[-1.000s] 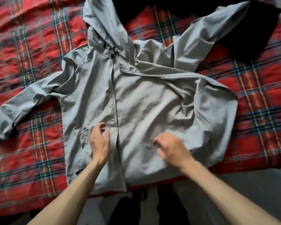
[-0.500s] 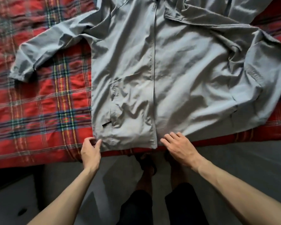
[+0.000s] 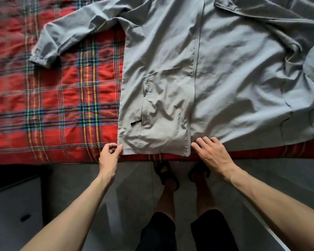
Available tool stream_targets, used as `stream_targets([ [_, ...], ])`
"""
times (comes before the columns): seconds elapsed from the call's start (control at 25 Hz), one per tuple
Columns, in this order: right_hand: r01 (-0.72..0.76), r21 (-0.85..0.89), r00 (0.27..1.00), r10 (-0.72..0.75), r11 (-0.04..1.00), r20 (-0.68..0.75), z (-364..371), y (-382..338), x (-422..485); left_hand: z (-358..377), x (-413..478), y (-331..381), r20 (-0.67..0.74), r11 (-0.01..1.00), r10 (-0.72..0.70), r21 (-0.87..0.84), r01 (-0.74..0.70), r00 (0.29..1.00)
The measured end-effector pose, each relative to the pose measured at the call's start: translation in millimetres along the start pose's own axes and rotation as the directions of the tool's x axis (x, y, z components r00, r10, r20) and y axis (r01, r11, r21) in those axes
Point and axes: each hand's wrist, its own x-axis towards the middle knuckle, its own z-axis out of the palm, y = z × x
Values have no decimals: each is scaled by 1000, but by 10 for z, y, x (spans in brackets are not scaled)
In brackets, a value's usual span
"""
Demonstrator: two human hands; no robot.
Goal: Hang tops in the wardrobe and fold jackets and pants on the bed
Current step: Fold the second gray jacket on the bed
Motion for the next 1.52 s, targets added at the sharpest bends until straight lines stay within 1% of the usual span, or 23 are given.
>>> stream_targets([
  [0.16,2,53,1000,-1,999,-21,-25,35,16,0,102,46,68,991,-15,-133,24,998],
  [0.28,6,212,997,10,977,-70,-43,62,-19,19,79,109,65,972,-34,-231,48,997],
  [0.36,73,320,995,-48,945,-83,-78,43,-105,-1,-3,89,21,979,-23,-203,27,1000],
  [0.48,119,374,992,-124,920,-10,-78,60,-241,-26,-170,-180,23,992,-35,-117,37,999],
  [0.52,71,399,994,-99,914,50,-66,67,-246,-21,-231,-253,39,996,-38,-84,41,999],
  [0.56,-45,448,991,-16,893,132,-53,49,-229,-3,-253,-327,51,998,-35,-54,38,998],
  [0.6,-238,530,962,123,814,244,-71,10,-185,23,-258,-350,59,999,-35,-27,37,998],
  [0.64,-459,630,887,283,627,365,-114,-58,-113,49,-256,-321,68,1000,-22,-16,23,997],
  [0.68,-608,699,784,423,376,455,-166,-139,-18,70,-233,-272,71,1000,-9,-5,9,997],
  [0.72,-666,732,681,516,142,520,-196,-210,75,92,-208,-213,68,1000,10,16,-11,998],
  [0.76,-674,738,609,591,32,529,-221,-261,146,107,-183,-159,47,998,32,51,-35,998],
  [0.8,-675,738,565,659,24,496,-238,-279,190,120,-155,-132,33,995,49,81,-52,998],
  [0.88,-732,667,528,736,141,424,-278,-260,202,112,-150,-125,42,984,62,166,-68,997],
  [0.92,-775,600,529,726,201,440,-293,-225,214,106,-154,-130,65,976,50,209,-62,997],
  [1.0,-818,517,529,682,251,505,-321,-174,247,93,-159,-166,110,971,8,237,-34,994],
  [1.04,-814,528,530,684,243,501,-349,-157,305,73,-157,-128,117,971,2,239,-30,993],
  [1.12,-761,630,512,739,154,437,-455,-94,497,54,-130,64,72,974,20,223,-36,997],
  [1.16,-721,679,515,763,139,390,-507,-26,603,49,-102,197,47,974,36,223,-45,998],
  [1.24,-661,724,581,746,199,325,-593,123,803,36,-9,527,28,975,84,206,-88,996],
  [1.32,-586,763,676,684,272,275,-666,323,1087,48,209,883,84,981,116,144,-127,990],
  [1.4,-527,786,741,627,324,238,-721,583,1442,141,592,1215,145,996,92,-12,-91,985],
  [1.48,-534,751,781,566,388,262,-717,856,1800,252,981,1595,176,987,35,-160,-6,984],
  [1.52,-558,697,789,549,450,276,-685,988,1975,320,1195,1786,179,972,30,-233,13,983],
])
